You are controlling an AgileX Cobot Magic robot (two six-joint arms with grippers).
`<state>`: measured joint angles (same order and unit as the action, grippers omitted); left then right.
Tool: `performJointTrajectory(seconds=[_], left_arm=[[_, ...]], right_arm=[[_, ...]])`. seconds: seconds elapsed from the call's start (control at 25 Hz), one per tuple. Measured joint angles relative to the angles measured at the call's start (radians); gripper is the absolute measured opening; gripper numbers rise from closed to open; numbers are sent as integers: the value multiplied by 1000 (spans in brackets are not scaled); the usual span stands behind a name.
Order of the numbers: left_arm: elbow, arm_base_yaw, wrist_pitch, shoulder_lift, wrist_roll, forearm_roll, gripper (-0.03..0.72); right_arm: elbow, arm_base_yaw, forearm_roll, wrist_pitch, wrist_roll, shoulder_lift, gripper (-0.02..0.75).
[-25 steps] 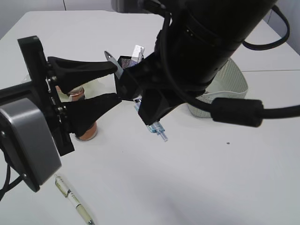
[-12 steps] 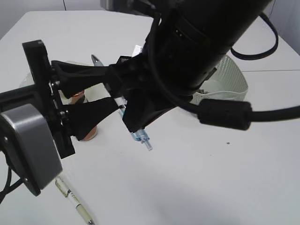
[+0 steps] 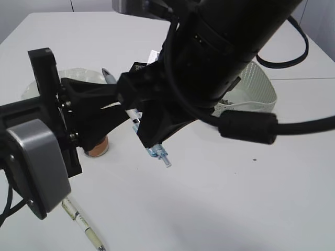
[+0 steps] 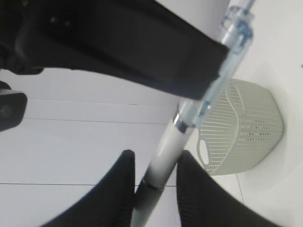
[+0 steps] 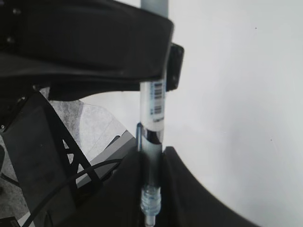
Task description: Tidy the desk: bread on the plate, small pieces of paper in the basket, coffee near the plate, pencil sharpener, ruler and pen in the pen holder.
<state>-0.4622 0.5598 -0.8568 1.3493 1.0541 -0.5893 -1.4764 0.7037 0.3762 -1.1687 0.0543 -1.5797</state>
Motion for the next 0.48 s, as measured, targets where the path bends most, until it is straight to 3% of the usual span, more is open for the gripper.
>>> performJointTrajectory(seconds=[0.24,0.48], left_arm=[[0,0,58,8,15,-8,92],[2,0,67,8,15,-10,73]], right_arm=[[0,0,0,0,0,0,72],[0,-2,0,0,0,0,72]])
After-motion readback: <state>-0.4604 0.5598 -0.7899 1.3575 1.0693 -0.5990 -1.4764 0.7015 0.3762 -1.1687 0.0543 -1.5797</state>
